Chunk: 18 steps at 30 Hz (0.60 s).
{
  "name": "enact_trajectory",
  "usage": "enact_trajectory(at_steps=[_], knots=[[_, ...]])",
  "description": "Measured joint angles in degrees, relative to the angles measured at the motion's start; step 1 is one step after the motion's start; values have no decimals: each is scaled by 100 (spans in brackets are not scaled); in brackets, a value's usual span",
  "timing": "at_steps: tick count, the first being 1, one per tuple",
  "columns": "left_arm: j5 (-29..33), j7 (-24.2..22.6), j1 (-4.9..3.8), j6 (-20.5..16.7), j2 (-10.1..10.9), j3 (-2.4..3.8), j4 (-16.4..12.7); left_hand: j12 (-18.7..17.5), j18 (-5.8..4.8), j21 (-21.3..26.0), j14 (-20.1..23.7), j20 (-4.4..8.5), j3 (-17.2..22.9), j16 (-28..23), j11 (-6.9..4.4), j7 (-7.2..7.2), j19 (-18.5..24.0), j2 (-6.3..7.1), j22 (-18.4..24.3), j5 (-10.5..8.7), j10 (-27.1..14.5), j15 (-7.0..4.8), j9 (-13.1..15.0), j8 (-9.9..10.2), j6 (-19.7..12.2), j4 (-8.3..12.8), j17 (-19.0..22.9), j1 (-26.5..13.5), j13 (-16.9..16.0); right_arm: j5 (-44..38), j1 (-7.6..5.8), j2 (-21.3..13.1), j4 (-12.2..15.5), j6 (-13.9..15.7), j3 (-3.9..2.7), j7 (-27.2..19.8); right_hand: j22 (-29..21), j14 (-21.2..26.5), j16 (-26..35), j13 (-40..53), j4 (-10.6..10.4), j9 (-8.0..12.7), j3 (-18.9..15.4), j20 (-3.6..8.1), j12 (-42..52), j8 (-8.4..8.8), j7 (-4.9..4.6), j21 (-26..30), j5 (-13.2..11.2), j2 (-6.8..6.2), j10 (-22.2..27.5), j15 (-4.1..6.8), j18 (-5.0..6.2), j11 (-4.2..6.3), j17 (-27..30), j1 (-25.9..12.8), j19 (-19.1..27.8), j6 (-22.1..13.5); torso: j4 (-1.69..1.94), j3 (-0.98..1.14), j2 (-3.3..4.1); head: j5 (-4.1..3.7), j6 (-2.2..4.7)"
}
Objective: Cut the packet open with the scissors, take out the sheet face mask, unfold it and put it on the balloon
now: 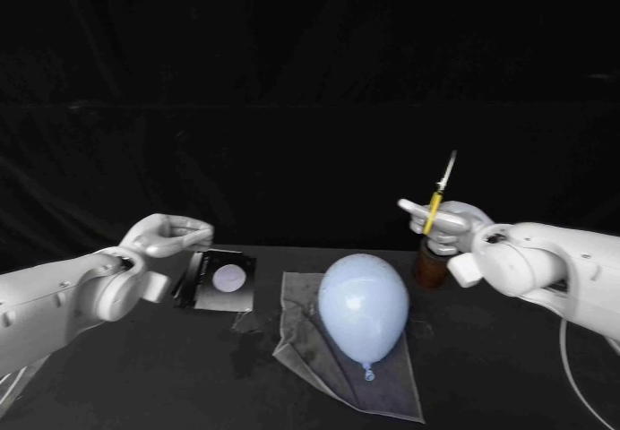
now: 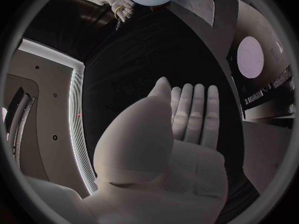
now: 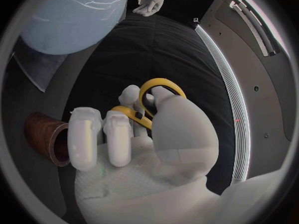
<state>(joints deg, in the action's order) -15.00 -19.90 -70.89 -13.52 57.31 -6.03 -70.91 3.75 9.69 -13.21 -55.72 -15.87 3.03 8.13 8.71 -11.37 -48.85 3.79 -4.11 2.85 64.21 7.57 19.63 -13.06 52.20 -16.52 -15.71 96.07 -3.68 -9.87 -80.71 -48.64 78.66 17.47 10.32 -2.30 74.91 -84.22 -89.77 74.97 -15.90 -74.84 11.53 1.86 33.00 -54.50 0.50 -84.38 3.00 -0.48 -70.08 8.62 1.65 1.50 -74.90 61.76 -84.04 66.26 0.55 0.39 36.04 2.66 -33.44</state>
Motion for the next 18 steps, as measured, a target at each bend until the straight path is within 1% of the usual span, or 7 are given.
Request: enact_trajectory(at_steps=[1, 4, 11, 14, 15, 17, 18], knots=[[-20, -11, 18, 5, 2, 0, -13, -5, 0, 0, 0, 0, 0, 0, 0, 0, 0, 4, 0, 0, 0, 0, -8, 0, 0, 0, -1, -1, 4, -5, 0, -8, 12, -16, 0, 0, 0, 0, 0, -2, 0, 0, 0, 0, 0, 0, 0, 0, 0, 16, 0, 0, 0, 0, 0, 16, 0, 0, 1, 1, 0, 144, -27], [-128, -58, 72, 18, 20, -3, -83, -5, -1, 0, 0, 0, 0, 0, 26, 2, 0, 77, 0, 0, -26, 0, -33, 48, -2, 0, -7, 2, 5, -20, 2, -30, 44, -63, 0, 0, 2, 0, 1, -7, 0, 0, 0, 7, 0, 0, 0, 0, 0, 36, 0, 0, 0, 0, 0, 36, -7, 0, 3, 1, -2, 430, -83], [-508, -189, 197, -20, 176, -3, -362, -5, -3, 198, 265, -64, -17, -184, 149, 38, 254, 182, 41, 0, -398, 135, -121, 164, -124, 17, 51, -2, 10, -59, 4, -69, 64, -117, 1, -2, 4, 1, 1, -6, 3, 0, -3, 8, 0, 0, 0, 0, 0, 52, 0, 0, -1, 0, -1, 52, -7, 0, 3, 1, -7, 1015, -267], [-771, -239, 252, -72, 236, -5, -465, -5, -2, 353, 464, -83, -17, -307, 218, 71, 523, 226, 42, 0, -491, 224, -155, 200, -157, 17, 116, -14, 10, -76, 6, -69, 59, -127, 1, -2, 4, 1, 2, -5, 8, 0, -7, 8, 0, 0, 0, 1, 0, 59, 0, 0, -1, 0, -2, 61, -6, 0, 7, 1, -7, 1212, -353], [-905, -259, 281, -98, 252, -9, -501, -5, -71, 397, 540, -82, -17, -350, 224, 71, 600, 252, 42, 0, -535, 236, -164, 200, -157, 17, 137, 8, 10, -82, 6, -67, 56, -131, 1, -2, 4, 1, 2, -4, 8, 0, -8, 8, 0, 0, 0, 1, 0, 65, 0, 0, -1, 0, -5, 66, -6, 0, 7, 1, -7, 1259, -376], [-1157, -287, 340, -141, 273, -13, -560, -5, -94, 465, 621, -85, -31, -402, 239, 69, 764, 285, 47, 0, -587, 263, -177, 230, -163, 8, 166, 17, 10, -93, 11, -63, 52, -137, 1, -2, 4, 1, 2, -3, 8, 0, -8, 8, 0, 0, 0, 1, 0, 74, 0, 0, -1, 0, -5, 75, -6, 0, 10, -1, -9, 1366, -418], [-1287, -298, 368, -161, 278, -16, -582, -5, -179, 517, 679, -86, -59, -416, 238, 59, 932, 329, 54, 0, -651, 268, -188, 254, -211, 8, 181, 3, 9, -97, 13, -62, 51, -141, 1, -2, 4, 1, 2, -3, 9, 0, -8, 8, 0, 0, 0, 8, 0, 74, 0, 0, -2, 0, -5, 76, -6, 0, 10, -2, -10, 1406, -437]])
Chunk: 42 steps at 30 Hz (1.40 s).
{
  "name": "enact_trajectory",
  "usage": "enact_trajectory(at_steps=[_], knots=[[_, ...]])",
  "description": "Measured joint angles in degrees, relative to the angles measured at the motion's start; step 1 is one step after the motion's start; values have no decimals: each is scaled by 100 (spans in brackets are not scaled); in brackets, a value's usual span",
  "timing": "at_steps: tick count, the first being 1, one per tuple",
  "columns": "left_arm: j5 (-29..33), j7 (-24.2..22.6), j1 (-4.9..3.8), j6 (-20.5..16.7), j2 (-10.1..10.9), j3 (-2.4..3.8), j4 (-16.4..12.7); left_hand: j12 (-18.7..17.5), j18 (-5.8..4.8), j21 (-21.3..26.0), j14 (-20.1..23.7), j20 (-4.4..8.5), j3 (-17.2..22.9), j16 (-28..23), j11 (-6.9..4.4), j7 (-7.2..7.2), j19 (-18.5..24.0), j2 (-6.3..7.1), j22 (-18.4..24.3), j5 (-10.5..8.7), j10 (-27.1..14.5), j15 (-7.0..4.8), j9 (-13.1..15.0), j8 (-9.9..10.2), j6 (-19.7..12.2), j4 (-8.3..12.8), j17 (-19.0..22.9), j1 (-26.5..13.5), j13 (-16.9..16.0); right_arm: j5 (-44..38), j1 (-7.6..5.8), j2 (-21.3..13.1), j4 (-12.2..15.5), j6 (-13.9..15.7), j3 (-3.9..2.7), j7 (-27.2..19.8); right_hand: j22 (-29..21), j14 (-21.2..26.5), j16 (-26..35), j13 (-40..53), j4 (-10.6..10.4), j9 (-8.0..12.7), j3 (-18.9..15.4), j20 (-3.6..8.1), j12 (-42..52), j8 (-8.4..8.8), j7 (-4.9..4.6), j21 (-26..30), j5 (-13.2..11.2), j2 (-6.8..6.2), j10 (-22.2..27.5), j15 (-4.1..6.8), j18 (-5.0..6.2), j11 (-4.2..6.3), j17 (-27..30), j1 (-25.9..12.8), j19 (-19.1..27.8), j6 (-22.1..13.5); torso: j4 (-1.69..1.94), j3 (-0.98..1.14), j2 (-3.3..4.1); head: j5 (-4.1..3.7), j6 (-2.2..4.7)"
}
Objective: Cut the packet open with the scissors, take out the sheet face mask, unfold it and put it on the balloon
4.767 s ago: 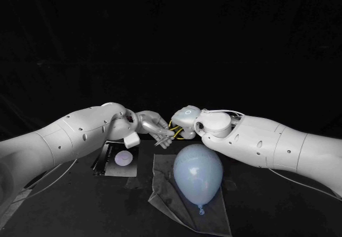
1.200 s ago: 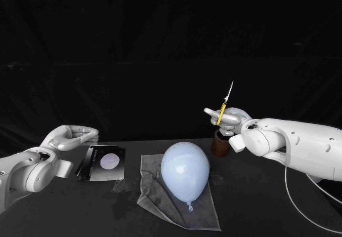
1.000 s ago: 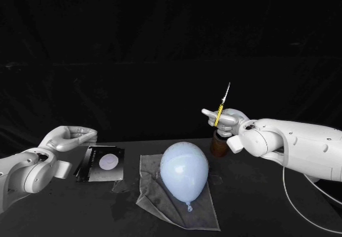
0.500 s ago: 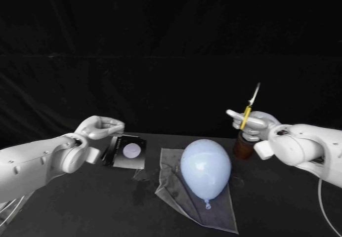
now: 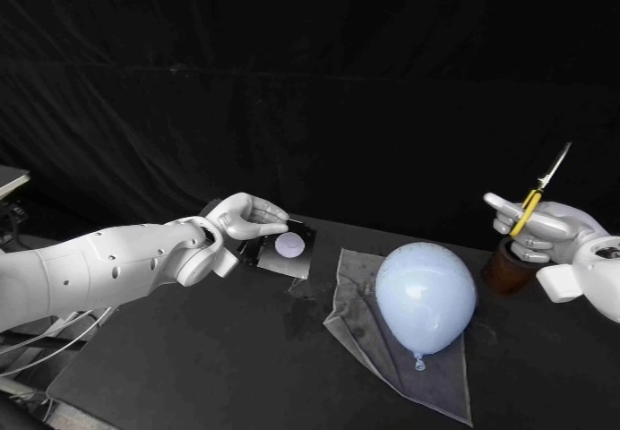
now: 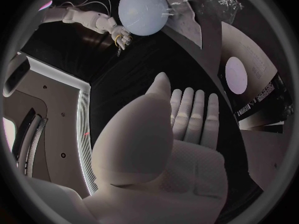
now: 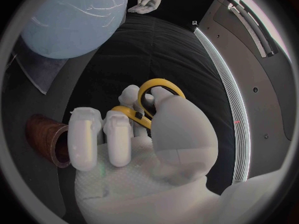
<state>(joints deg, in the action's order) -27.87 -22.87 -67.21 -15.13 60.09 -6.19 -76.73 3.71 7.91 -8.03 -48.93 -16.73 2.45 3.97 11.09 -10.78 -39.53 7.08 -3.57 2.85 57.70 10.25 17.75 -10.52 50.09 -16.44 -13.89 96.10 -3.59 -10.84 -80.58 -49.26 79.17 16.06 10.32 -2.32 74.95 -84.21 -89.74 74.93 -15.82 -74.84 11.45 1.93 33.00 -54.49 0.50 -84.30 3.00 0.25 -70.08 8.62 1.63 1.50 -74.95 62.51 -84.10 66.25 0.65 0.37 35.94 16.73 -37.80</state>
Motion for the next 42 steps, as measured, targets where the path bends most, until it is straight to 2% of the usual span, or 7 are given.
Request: enact_trajectory(at_steps=[11, 13, 15, 19, 22, 34, 42], knots=[[-1945, -1, 171, -153, -166, -12, 69, 0, -86, 420, 730, 5, -141, -28, -74, -58, 1527, 238, 108, 0, -478, 58, -67, 146, -263, -32, 245, -88, -1, 37, 38, 0, -20, -44, 5, 1, -5, 1, -6, 2, 4, 0, 2, -1, 0, 20, 27, 376, 0, 11, 0, 0, -1, 0, 0, 110, 1, -27, -5, -11, 10, 249, -62], [-2274, 33, 181, -153, -226, -12, 144, 0, -87, 478, 941, 13, -141, -62, -75, -58, 1726, 266, 119, 0, -541, 40, -72, 145, -263, -32, 306, -87, -1, 85, 41, 1, -23, -43, 9, -11, -5, 12, -5, 2, 20, 4, 18, -13, 0, 772, 155, 557, 0, 133, 0, -11, -1, 0, 1, 325, 13, -307, -9, -10, 13, 259, -65], [-2540, 72, 191, -152, -278, -15, 211, 0, -86, 528, 1339, 13, -173, -88, -81, -57, 1912, 397, 124, 0, -712, 17, -90, 202, -369, -44, 416, -109, -1, 133, 43, 0, -23, -39, 11, -21, -4, 40, -2, -10, 38, 309, 64, -70, 0, 1582, 90, 694, 0, 301, 3, -46, 45, -3, 1, 597, 70, -613, -13, -7, 15, 261, -74], [-3064, 186, 214, -156, -389, -21, 340, -44, -86, 570, 2255, 19, -616, -121, -228, 35, 2231, 694, 138, 0, -1781, -64, -205, 364, -820, -69, 659, -157, 48, 239, 45, -18, -10, -18, 15, -55, -3, 20, 101, -10, 105, 781, 203, -145, -1, 2354, 1, 832, 0, 308, 16, -166, 97, -16, 5, 870, 145, -764, -16, 0, 18, 240, -79], [-3383, 285, 223, -177, -469, -22, 440, -67, -86, 570, 2551, 37, -854, -140, -321, 110, 2362, 820, 139, 0, -2308, -91, -339, 476, -1233, -76, 738, -170, 71, 312, 46, -39, 16, 8, 15, -84, -2, 18, 110, -10, 180, 994, 349, -158, -1, 2682, -57, 832, -4, 253, 27, -168, 97, -27, 5, 1015, 132, -778, -20, 0, 18, 224, -74], [-4493, 822, 233, -273, -661, -21, 660, -176, -87, 632, 3708, 158, -1526, -220, -519, 269, 2951, 1092, 197, 0, -3948, -412, -773, 797, -2540, -86, 1034, -285, 172, 419, 46, -126, 124, 101, 18, -145, 0, 18, 111, -10, 192, 1132, 446, -208, -1, 2879, -109, 787, -5, 240, 36, -209, 96, -35, 3, 1041, 102, -707, -13, 0, 18, 143, -85], [-5232, 1326, 241, -185, -788, -21, 845, -176, -87, 632, 3747, 178, -1526, -220, -526, 279, 2971, 1073, 197, 0, -4101, -450, -818, 800, -2668, -86, 1043, -339, 173, 409, 46, -174, 180, 115, 22, -167, -1, 18, 122, -10, 207, 1140, 463, -209, -1, 2880, -109, 787, -6, 240, 36, -210, 95, -36, 0, 1041, 103, -707, -13, -4, 17, 120, -126]])
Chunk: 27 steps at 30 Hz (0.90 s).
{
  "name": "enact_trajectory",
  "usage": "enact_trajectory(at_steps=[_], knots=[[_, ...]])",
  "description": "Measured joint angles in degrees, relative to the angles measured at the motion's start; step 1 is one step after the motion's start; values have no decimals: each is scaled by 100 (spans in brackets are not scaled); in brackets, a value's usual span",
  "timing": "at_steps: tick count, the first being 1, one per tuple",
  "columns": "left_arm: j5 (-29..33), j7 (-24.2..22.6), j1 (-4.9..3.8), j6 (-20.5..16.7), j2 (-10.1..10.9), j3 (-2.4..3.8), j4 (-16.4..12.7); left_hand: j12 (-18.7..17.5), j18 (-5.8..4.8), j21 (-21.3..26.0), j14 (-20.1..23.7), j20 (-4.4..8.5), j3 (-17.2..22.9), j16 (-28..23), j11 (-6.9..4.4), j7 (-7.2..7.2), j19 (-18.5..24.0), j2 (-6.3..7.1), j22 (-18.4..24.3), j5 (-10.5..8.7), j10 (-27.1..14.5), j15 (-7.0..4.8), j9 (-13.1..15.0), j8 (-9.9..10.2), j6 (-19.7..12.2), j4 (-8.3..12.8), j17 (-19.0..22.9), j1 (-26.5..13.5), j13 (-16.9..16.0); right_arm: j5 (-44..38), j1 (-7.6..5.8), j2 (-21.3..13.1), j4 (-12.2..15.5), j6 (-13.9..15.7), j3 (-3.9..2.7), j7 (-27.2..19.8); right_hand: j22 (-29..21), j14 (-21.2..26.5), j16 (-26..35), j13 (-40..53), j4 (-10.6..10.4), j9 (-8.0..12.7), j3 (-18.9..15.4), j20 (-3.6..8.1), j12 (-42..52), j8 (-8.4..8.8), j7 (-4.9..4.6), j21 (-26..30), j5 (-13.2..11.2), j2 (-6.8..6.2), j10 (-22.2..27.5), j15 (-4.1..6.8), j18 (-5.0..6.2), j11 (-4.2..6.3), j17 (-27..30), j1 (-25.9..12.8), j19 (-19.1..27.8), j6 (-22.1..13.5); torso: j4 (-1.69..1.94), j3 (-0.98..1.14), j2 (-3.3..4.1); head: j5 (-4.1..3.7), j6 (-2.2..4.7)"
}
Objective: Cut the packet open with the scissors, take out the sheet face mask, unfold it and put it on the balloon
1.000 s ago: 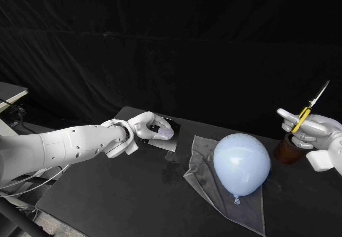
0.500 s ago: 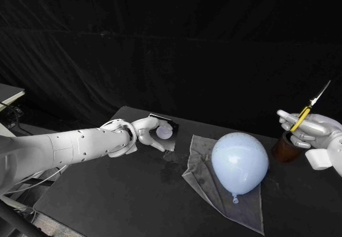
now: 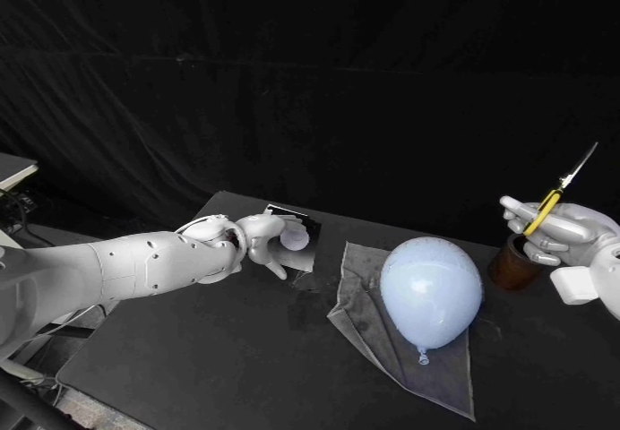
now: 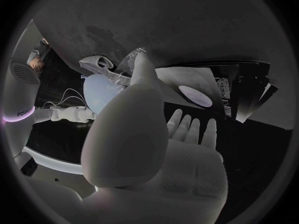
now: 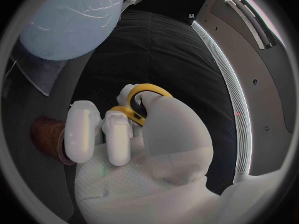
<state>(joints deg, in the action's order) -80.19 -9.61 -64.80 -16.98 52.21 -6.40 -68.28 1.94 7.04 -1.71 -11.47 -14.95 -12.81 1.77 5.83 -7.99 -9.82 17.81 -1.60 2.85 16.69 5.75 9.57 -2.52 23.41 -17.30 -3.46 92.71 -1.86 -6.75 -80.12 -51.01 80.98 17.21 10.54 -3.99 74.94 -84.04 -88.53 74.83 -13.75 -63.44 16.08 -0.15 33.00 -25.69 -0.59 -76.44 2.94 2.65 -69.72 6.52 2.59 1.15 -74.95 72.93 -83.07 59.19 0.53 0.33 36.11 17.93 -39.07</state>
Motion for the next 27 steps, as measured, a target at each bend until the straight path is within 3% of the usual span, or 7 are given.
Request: enact_trajectory(at_steps=[7, 10, 16, 18, 25, 27], knots=[[-415, 397, 2, 135, -131, 2, 165, 10, 13, 0, -120, 36, 1, 8, 66, -66, -73, -8, -24, 0, 192, -9, 74, -40, 174, 0, -37, -67, -31, -22, 1, -16, 37, -1, 1, -15, -4, -1, 9, 0, 1, 1, 1, 0, 0, 0, 18, 0, -10, 0, 0, -1, -1, 0, 0, 0, 0, 18, 4, 4, -2, 6, -26], [-526, 530, 2, 172, -193, 2, 244, 43, 138, -41, -271, 12, 1, 51, 111, -102, -186, -8, -54, 0, 365, 42, 116, -79, 295, 0, -85, -67, -52, -34, 7, -21, 45, -3, 3, -21, -3, -1, 10, 0, 1, 3, 1, 0, 0, 7, -3, 0, -10, 0, 0, -1, -2, 0, 1, 0, 1, 39, 4, 5, -1, 7, -38], [-652, 685, -1, 243, -274, 10, 337, 105, 145, -112, -598, -2, 118, 156, 166, -123, -332, -55, -91, -2, 667, 65, 210, -177, 580, -1, -171, -21, -80, -65, 18, -42, 81, -5, 7, -27, -1, -9, 10, 0, 1, 4, 1, 0, 0, 21, -3, 1, -11, 0, 0, -8, -4, 0, 5, 0, 1, 39, -1, 8, -1, 18, -62], [-676, 723, -7, 272, -300, 14, 362, 105, 223, -121, -648, 10, 140, 171, 175, -131, -362, -57, -95, -7, 712, 70, 227, -178, 610, 8, -184, -18, -80, -76, 19, -45, 91, -6, 7, -28, -1, -9, 10, 0, 1, 4, 1, -1, 0, 21, -3, 1, -11, -23, 0, -9, -4, 0, 5, 23, 0, 39, -1, 8, -1, 19, -65], [-711, 793, -25, 360, -359, 29, 402, 137, 231, -202, -978, 5, 403, 268, 190, -154, -555, -76, -133, 16, 1082, 74, 309, -292, 920, 0, -264, 19, -100, -112, 24, -56, 120, -13, 8, -31, 1, -9, 11, 0, 9, 7, 8, -21, 0, 21, -3, 1, -18, -23, 1, -9, -6, 0, 4, 23, -18, 39, 0, 9, -3, 25, -85], [-714, 798, -30, 376, -369, 33, 403, 154, 285, -283, -1184, 40, 593, 334, 199, -164, -703, -115, -162, 15, 1284, 89, 360, -348, 1088, 1, -317, 62, -108, -120, 25, -61, 125, -15, 8, -32, 1, -9, 11, 0, 10, 8, 9, -21, 0, 21, -3, 1, -18, -23, 1, -9, -7, -1, 4, 23, -18, 39, 0, 9, -3, 28, -86]])
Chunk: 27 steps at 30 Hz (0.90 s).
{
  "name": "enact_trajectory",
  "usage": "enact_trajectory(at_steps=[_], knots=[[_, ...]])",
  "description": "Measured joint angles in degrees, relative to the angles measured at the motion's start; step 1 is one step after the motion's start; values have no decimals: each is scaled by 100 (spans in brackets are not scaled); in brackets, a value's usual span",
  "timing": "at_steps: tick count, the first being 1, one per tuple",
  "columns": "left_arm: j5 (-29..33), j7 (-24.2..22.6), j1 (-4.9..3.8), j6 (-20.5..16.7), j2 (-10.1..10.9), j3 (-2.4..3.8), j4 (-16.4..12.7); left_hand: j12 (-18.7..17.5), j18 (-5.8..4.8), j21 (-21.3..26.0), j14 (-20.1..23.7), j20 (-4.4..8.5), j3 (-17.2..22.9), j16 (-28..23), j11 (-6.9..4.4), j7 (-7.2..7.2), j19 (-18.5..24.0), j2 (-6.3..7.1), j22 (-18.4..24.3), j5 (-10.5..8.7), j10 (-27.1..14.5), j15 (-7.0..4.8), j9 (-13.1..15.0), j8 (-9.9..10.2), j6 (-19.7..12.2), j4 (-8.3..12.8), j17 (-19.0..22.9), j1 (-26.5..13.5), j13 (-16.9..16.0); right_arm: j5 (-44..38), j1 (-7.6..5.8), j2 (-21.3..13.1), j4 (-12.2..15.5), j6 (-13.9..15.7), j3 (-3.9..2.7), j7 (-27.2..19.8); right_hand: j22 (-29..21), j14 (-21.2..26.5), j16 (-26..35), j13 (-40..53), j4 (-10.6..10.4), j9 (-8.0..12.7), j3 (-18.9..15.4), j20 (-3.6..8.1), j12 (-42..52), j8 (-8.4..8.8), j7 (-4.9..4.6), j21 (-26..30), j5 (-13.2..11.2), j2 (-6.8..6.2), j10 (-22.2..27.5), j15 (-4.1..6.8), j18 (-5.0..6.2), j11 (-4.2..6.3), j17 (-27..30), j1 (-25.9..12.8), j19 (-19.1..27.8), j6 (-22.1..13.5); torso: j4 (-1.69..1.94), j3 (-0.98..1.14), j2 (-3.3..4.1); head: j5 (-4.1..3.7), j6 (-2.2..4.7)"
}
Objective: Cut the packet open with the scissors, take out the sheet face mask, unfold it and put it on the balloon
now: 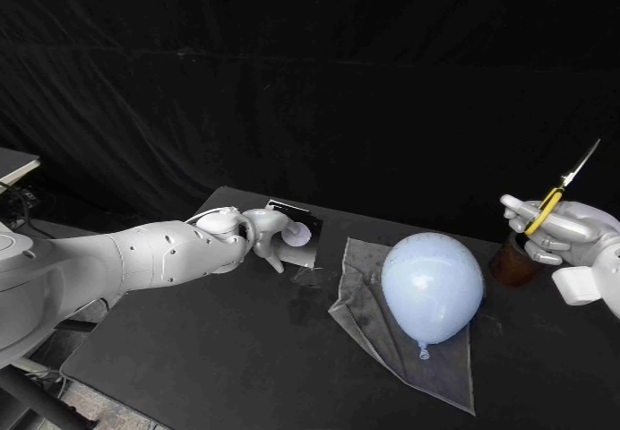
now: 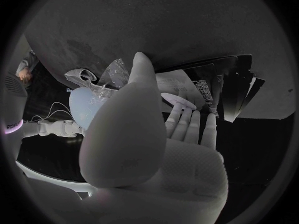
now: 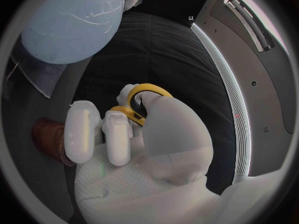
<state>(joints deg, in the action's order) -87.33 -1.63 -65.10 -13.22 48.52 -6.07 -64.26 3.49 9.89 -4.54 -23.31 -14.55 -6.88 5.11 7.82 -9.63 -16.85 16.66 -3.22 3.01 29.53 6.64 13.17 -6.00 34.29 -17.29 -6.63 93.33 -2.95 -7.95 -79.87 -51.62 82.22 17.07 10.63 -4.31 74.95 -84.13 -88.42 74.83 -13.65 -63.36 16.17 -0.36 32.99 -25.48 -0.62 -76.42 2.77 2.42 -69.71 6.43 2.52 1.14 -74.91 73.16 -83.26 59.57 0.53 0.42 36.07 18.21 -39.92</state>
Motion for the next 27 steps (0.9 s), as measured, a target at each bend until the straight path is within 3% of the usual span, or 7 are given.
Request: enact_trajectory(at_steps=[4, 6, 11, 16, 27], knots=[[-2, 2, -10, 27, -11, 6, 0, 19, 9, -47, -202, 52, 435, 38, -13, 24, -69, -206, -25, -3, 301, -8, 83, -104, 274, -43, -37, -9, -2, -16, 2, -8, 7, -3, 0, -1, 0, 0, 0, 0, 6, 1, 6, 0, 0, 0, 0, 0, -1, 0, 0, 0, -1, 0, -4, 0, 0, 0, 1, 1, -1, 0, -9], [-2, 2, -14, 30, -13, 11, -1, 13, 30, -72, -331, 68, 787, 59, -16, 36, -126, -432, -28, -4, 482, -6, 124, -160, 430, 11, -59, 65, -2, -22, 3, -8, 11, -5, 0, -2, 0, 0, 1, 0, 6, 2, 6, 0, 0, 0, 0, 0, -2, 0, 0, 0, -2, 0, -4, 0, 0, 0, 2, 0, -1, -4, -16], [-14, 1, -17, 30, -17, 11, -3, -6, 35, -136, -614, 103, 1354, 124, -27, 45, -263, -560, -39, -17, 846, -13, 125, -267, 739, 49, -116, 67, -4, -43, 6, -15, 24, -12, 1, -4, -2, -1, 12, 0, 7, 3, 6, -8, 0, 0, 20, -24, -4, 0, 0, -1, -7, 0, -4, 0, 8, 19, 2, 0, -3, -2, -25], [-32, 1, -17, 25, -5, 10, -12, -20, 35, -139, -703, 103, 1545, 132, -53, 71, -263, -841, -43, -17, 994, -12, 125, -314, 891, 47, -142, 259, -44, -67, 8, -28, 40, -23, 1, -6, -5, -1, -7, 0, 7, 4, 6, -8, 0, 0, 19, -24, -4, 0, 0, -1, -9, 0, -3, 0, 9, 19, 2, -1, -3, 3, -26], [-31, 1, -16, 18, 176, 10, -265, 2, 33, -162, -1179, 123, 1689, 226, -56, 100, -325, -849, -42, -15, 1463, -14, 325, -451, 1188, 60, -218, 130, -76, -125, 11, -56, 76, -46, 1, -10, -3, -2, -6, 0, 0, 5, 31, -8, 0, 0, 20, -23, -14, 0, 0, -2, -17, 0, 1, 0, 9, 19, 5, -3, -3, 21, -27]])
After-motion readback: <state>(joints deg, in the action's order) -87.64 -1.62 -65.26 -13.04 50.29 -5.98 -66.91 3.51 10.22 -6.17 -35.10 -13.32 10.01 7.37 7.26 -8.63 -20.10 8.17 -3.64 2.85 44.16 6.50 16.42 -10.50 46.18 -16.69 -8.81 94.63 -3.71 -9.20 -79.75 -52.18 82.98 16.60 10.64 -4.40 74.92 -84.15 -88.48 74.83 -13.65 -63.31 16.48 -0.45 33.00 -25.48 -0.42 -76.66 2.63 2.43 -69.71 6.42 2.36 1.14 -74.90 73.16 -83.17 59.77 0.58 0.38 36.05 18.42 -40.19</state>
